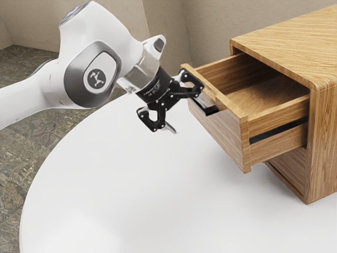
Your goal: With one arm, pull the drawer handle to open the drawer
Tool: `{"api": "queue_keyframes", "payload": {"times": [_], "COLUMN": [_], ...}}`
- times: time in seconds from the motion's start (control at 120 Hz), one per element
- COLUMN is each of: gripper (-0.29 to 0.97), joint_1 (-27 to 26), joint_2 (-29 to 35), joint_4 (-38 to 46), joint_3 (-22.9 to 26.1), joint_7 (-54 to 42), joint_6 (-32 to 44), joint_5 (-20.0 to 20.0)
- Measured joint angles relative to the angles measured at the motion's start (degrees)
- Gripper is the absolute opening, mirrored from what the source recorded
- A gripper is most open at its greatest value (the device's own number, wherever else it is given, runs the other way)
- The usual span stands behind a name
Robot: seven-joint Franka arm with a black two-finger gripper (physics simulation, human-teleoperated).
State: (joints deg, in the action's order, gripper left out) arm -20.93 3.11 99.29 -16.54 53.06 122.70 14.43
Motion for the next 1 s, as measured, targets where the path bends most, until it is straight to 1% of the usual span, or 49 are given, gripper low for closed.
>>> {"api": "queue_keyframes", "payload": {"times": [0.358, 0.567, 1.0], "gripper": [0.68, 0.68, 0.68], "joint_1": [0.49, 0.53, 0.56], "joint_2": [2.84, 4.92, 7.49], "joint_4": [3.16, 4.88, 7.81], "joint_3": [0.01, 0.01, 0.01], "joint_7": [0.88, 1.63, 2.79], "joint_6": [0.59, 0.90, 1.84], "joint_5": [-1.53, -3.18, -4.15]}}
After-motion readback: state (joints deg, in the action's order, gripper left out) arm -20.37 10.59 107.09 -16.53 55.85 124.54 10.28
